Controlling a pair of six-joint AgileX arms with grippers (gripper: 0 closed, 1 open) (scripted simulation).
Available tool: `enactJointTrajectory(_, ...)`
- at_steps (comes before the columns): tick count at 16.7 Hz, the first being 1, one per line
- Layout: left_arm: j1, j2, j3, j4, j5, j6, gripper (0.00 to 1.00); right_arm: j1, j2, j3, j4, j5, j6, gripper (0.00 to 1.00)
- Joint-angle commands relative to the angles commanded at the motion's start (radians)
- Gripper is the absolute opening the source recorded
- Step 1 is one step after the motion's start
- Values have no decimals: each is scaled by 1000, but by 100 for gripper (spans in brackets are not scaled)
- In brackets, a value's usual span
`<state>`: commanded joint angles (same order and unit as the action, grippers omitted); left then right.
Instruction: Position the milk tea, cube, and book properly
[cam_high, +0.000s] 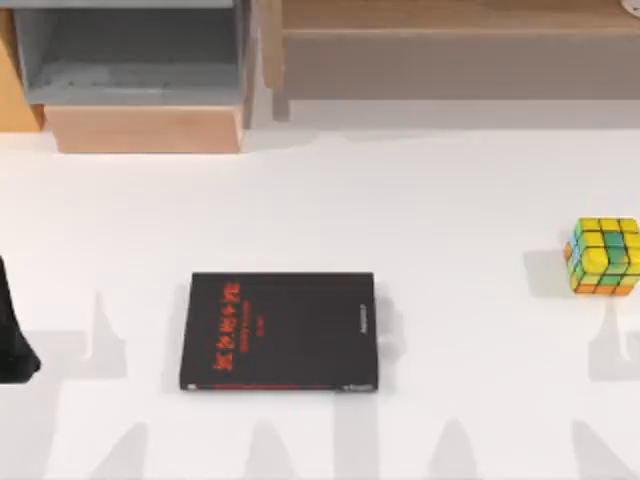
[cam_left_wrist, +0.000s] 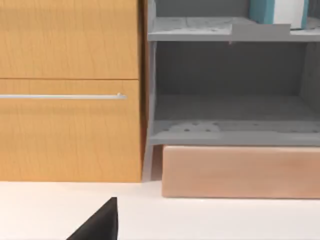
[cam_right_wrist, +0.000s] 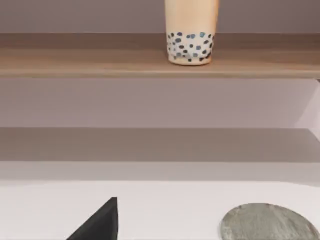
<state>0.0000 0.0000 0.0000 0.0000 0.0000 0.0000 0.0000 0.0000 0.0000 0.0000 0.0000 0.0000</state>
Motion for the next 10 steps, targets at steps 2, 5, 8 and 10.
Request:
enactJointTrajectory(2, 0, 0, 0, 0, 0, 0, 100, 0, 1, 0, 0, 0, 0, 100)
enactJointTrajectory(5, 0, 0, 0, 0, 0, 0, 100, 2, 64, 48, 39, -2, 2, 100)
enactJointTrajectory(8, 0, 0, 0, 0, 0, 0, 100, 4, 224, 150, 122, -2, 3, 100)
enactJointTrajectory(10, 0, 0, 0, 0, 0, 0, 100, 3, 379, 238, 193, 0, 3, 100)
